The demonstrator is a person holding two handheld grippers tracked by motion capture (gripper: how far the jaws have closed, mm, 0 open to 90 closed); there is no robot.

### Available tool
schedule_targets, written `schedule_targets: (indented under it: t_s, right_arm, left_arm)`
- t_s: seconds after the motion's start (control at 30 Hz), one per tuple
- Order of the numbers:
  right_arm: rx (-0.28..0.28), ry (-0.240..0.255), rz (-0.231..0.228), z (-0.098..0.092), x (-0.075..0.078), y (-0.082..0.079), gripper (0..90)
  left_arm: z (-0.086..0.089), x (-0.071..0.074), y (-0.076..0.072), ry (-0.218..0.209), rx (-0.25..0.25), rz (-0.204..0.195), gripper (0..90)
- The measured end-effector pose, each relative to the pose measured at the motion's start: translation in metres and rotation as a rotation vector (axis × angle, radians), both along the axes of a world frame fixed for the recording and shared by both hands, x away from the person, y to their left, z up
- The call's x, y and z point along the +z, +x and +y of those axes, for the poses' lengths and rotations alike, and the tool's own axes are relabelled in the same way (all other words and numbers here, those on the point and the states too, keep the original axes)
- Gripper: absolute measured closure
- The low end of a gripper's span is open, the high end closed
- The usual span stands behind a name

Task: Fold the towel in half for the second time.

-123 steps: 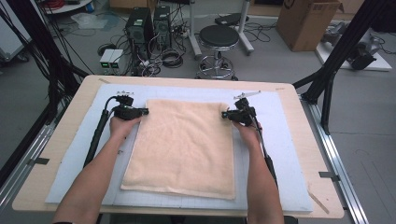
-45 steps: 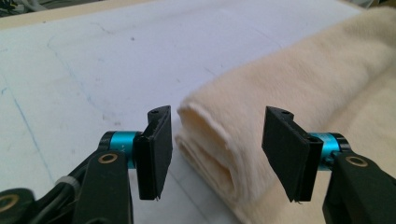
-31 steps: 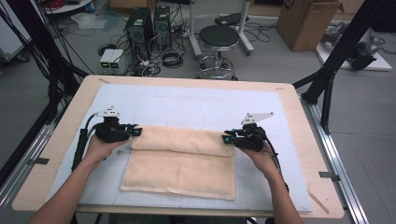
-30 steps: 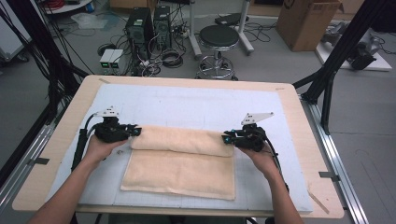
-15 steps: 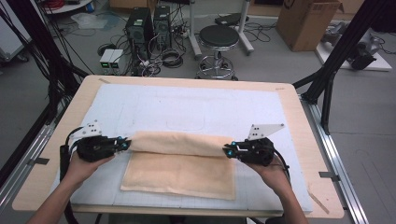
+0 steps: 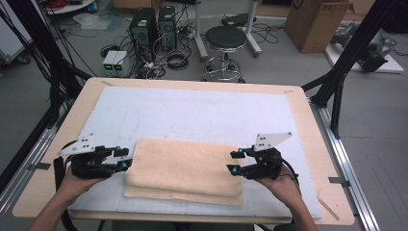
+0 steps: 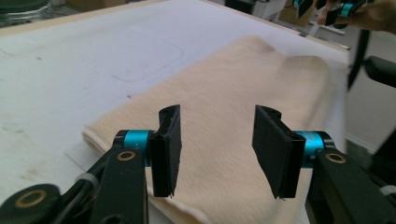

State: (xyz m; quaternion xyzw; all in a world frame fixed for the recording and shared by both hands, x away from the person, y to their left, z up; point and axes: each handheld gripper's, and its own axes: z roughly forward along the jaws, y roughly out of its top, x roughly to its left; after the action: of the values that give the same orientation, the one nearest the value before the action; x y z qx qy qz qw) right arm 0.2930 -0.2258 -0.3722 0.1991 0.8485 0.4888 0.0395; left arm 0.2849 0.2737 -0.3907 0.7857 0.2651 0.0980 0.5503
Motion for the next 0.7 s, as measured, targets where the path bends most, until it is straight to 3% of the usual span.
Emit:
schedule_targets:
  t_s: [0.07,0.13,0.2,0.33,0.43,0.47,0.53,0.6,0.7]
  right_arm:
    - [-0.078,-0.058,-0.009,0.001,-0.007,0.013,44.9]
    - [-0.123,-0.082,-0.021,0.001,-0.015,0.026,44.4]
    - [-0.171,-0.098,-0.031,-0.001,-0.023,0.039,41.7]
    - [-0.220,-0.096,0.047,-0.008,-0.040,0.063,40.0]
    - [-0.217,-0.089,0.145,-0.011,-0.056,0.079,39.8]
    - [-0.211,-0.093,0.162,-0.011,-0.060,0.081,42.2]
    - [-0.172,-0.082,0.209,-0.011,-0.066,0.086,57.9]
    - [-0.143,-0.072,0.222,-0.009,-0.067,0.087,75.2]
    - [-0.136,-0.049,0.221,-0.012,-0.062,0.092,79.3]
  left_arm:
    - [-0.009,-0.002,0.014,0.032,0.050,0.008,50.5]
    - [-0.016,-0.008,0.030,0.056,0.094,0.023,50.3]
    - [-0.021,-0.017,0.047,0.087,0.141,0.069,49.8]
    - [-0.025,-0.036,0.073,0.128,0.190,0.170,47.3]
    - [-0.025,-0.046,0.083,0.132,0.174,0.249,48.5]
    - [-0.026,-0.048,0.084,0.126,0.165,0.268,51.2]
    - [-0.023,-0.048,0.084,0.113,0.151,0.287,62.5]
    - [-0.022,-0.046,0.084,0.107,0.147,0.293,75.2]
    - [-0.024,-0.043,0.088,0.104,0.176,0.264,80.6]
